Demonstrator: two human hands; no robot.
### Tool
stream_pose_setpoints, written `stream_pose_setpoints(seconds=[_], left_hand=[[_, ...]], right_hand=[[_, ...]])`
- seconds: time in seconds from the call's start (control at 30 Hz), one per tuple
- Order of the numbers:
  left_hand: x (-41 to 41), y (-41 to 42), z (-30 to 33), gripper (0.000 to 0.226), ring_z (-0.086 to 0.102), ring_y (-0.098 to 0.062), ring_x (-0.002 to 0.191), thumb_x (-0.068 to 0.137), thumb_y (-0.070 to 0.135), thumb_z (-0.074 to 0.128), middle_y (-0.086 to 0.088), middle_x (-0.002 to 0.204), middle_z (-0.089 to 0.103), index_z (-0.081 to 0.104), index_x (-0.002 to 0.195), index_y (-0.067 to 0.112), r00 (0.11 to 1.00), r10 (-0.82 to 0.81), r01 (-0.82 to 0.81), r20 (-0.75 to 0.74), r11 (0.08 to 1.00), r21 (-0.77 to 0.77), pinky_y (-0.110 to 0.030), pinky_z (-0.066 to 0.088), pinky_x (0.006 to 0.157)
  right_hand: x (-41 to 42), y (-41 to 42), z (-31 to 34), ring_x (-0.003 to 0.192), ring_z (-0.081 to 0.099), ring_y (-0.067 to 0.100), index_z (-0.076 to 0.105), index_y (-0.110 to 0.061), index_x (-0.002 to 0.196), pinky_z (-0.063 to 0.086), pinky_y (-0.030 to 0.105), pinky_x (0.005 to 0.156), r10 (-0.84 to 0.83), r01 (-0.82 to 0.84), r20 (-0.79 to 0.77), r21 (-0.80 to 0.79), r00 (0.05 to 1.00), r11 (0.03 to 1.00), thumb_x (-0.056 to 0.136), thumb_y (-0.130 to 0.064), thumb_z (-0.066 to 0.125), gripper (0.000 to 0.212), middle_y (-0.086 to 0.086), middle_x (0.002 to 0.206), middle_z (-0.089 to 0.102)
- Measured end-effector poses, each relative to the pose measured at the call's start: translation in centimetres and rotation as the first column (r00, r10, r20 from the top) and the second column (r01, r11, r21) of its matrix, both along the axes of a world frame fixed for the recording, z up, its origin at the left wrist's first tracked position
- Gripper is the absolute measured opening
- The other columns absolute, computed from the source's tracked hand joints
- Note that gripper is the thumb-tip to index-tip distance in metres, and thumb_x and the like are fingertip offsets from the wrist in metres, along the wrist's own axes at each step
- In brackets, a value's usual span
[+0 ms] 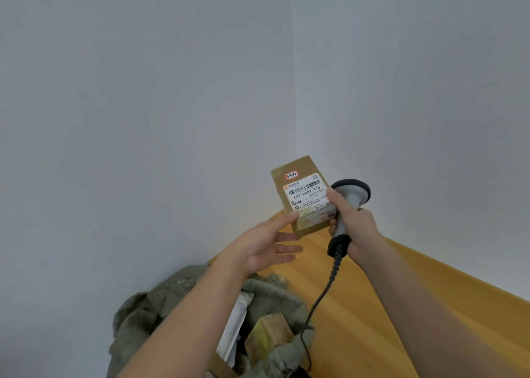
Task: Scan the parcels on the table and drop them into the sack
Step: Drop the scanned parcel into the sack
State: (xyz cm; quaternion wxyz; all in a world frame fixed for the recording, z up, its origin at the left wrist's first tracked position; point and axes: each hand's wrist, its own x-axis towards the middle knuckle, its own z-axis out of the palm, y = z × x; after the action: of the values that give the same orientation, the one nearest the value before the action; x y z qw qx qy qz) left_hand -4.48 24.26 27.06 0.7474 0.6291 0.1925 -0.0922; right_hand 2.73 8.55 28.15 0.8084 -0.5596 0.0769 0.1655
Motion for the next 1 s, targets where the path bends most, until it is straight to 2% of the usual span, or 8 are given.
stream_pose_setpoints(seconds=[0.07,0.2,0.27,0.43,0.57,0.77,0.87,1.0], left_hand=[[0.4,-0.4,-0.3,0.044,0.062,-0.035,0.114,0.084,0.039,0.068,-0.018,0.126,0.062,0.061,0.123,0.018,0.998,0.055,-0.050,0.037,0.992,-0.114,-0.047,0.047,0.103],[0.8,-0.5,-0.6,0.028,0.062,-0.038,0.112,0.089,0.023,0.064,-0.020,0.114,0.064,0.064,0.113,0.009,0.983,0.178,-0.167,0.038,0.964,-0.208,-0.047,0.044,0.106],[0.9,-0.5,-0.7,0.025,0.063,-0.039,0.107,0.088,0.019,0.065,-0.021,0.111,0.064,0.064,0.109,0.007,0.972,0.232,-0.219,0.046,0.956,-0.197,-0.047,0.043,0.107],[0.8,0.7,-1.7,0.014,0.061,-0.034,0.103,0.090,0.020,0.065,-0.016,0.106,0.062,0.064,0.101,0.011,0.937,0.348,-0.339,0.043,0.931,-0.138,-0.044,0.043,0.108],[1.1,2.2,-3.1,0.008,0.057,-0.032,0.105,0.091,0.017,0.065,-0.012,0.100,0.063,0.063,0.095,0.010,0.891,0.453,-0.451,0.008,0.888,-0.089,-0.041,0.042,0.108],[1.5,3.7,-5.1,0.038,0.055,-0.033,0.109,0.088,0.014,0.069,-0.012,0.102,0.063,0.057,0.122,0.002,0.834,0.551,-0.551,-0.018,0.830,-0.084,-0.040,0.040,0.110],[1.6,4.2,-5.6,0.037,0.054,-0.032,0.111,0.088,0.016,0.069,-0.013,0.105,0.061,0.056,0.120,0.003,0.818,0.574,-0.575,-0.036,0.814,-0.080,-0.039,0.041,0.109],[1.6,4.5,-6.0,0.031,0.054,-0.030,0.107,0.088,0.016,0.069,-0.012,0.100,0.061,0.057,0.115,0.004,0.804,0.592,-0.594,-0.053,0.800,-0.078,-0.037,0.042,0.107]], right_hand=[[0.2,0.0,-0.3,0.054,0.050,0.013,0.059,-0.003,0.102,0.046,0.024,0.048,0.015,-0.016,-0.002,-0.008,1.000,1.000,0.079,-0.038,0.079,0.047,0.007,0.076,0.061],[0.6,-0.4,-1.3,0.056,0.053,0.013,0.056,-0.004,0.115,0.048,0.025,0.048,0.097,-0.095,0.026,-0.074,0.995,0.993,0.078,-0.041,0.080,0.057,0.010,0.088,0.066],[0.7,-0.6,-1.5,0.059,0.054,0.014,0.056,-0.004,0.118,0.048,0.025,0.049,0.139,-0.131,0.045,-0.143,0.989,0.981,0.079,-0.042,0.079,0.059,0.011,0.094,0.067],[0.9,-2.0,-0.2,0.062,0.053,0.019,0.051,-0.006,0.121,0.048,0.029,0.055,0.239,-0.220,0.018,-0.334,0.971,0.917,0.092,-0.046,0.062,0.050,0.013,0.081,0.058],[0.5,-3.1,2.1,0.062,0.054,0.020,0.052,-0.007,0.122,0.049,0.030,0.057,0.378,-0.311,0.098,-0.402,0.920,0.861,0.097,-0.042,0.055,0.043,0.015,0.078,0.058],[-1.6,-4.1,6.3,0.062,0.054,0.019,0.059,-0.003,0.113,0.050,0.030,0.057,0.463,-0.360,0.213,-0.390,0.860,0.847,0.098,-0.041,0.055,0.041,0.015,0.081,0.058],[-2.6,-4.8,7.8,0.060,0.053,0.017,0.060,0.000,0.112,0.049,0.028,0.053,0.470,-0.371,0.233,-0.366,0.852,0.854,0.098,-0.039,0.055,0.042,0.016,0.091,0.058],[-3.5,-5.7,8.8,0.057,0.052,0.014,0.058,0.001,0.114,0.047,0.024,0.048,0.455,-0.377,0.249,-0.303,0.855,0.875,0.099,-0.036,0.055,0.040,0.012,0.099,0.059]])
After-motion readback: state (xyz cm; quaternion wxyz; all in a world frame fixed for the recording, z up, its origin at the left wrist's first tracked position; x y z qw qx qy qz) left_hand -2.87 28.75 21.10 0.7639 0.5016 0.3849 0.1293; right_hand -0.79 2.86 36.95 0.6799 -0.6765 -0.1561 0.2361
